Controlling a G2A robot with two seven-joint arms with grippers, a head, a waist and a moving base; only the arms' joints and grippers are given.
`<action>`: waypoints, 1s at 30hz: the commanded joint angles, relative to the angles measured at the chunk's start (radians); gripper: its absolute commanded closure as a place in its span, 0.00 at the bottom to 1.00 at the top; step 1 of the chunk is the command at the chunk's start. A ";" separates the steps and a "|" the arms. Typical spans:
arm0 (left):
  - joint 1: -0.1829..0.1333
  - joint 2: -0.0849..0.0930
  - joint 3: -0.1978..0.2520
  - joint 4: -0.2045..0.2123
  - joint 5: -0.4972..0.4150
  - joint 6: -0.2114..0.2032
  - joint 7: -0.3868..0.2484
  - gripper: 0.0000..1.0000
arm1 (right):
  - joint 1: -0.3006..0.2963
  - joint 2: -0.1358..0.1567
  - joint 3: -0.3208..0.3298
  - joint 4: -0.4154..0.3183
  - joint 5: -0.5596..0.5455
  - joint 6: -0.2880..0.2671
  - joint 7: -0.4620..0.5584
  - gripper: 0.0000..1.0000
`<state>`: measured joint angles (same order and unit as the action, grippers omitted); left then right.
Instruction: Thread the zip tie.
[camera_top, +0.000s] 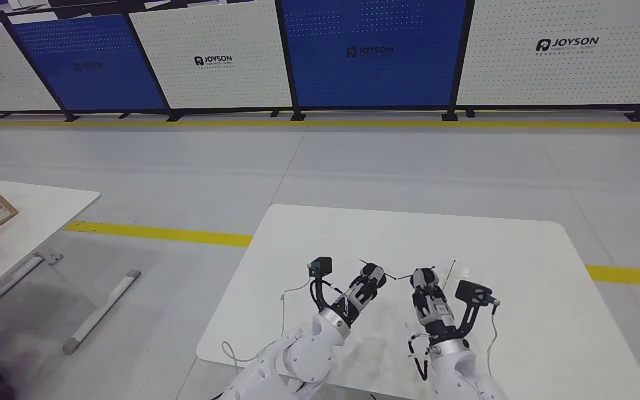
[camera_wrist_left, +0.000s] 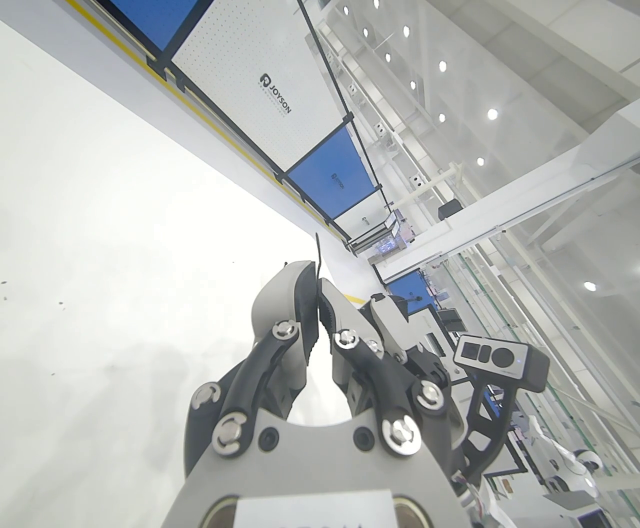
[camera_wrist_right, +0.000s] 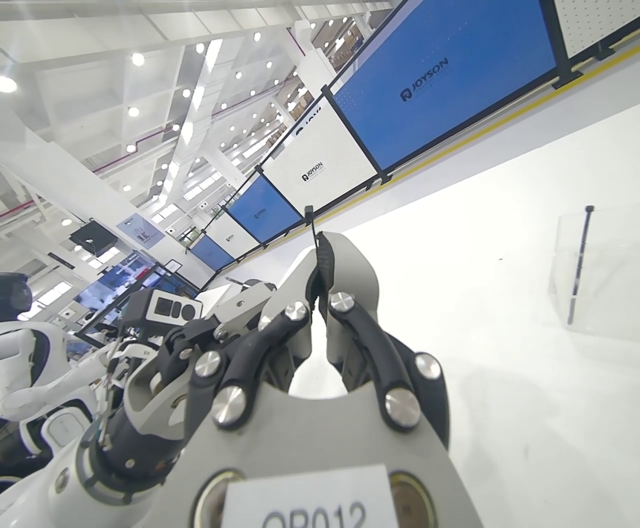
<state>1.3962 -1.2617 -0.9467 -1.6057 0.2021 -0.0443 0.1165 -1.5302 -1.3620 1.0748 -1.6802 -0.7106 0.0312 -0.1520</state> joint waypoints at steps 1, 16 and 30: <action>0.000 0.000 0.000 0.000 0.000 0.000 0.000 1.00 | 0.001 0.000 0.000 0.000 -0.003 0.001 0.008 1.00; 0.000 0.000 0.000 0.000 0.000 0.000 0.000 1.00 | 0.005 -0.008 0.000 0.011 -0.016 0.005 -0.002 1.00; 0.000 0.000 0.000 0.000 0.000 0.000 0.000 1.00 | 0.007 -0.017 0.006 0.014 0.016 -0.007 -0.013 1.00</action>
<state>1.3962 -1.2617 -0.9467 -1.6057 0.2021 -0.0443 0.1165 -1.5201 -1.3779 1.0762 -1.6622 -0.7121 0.0318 -0.1560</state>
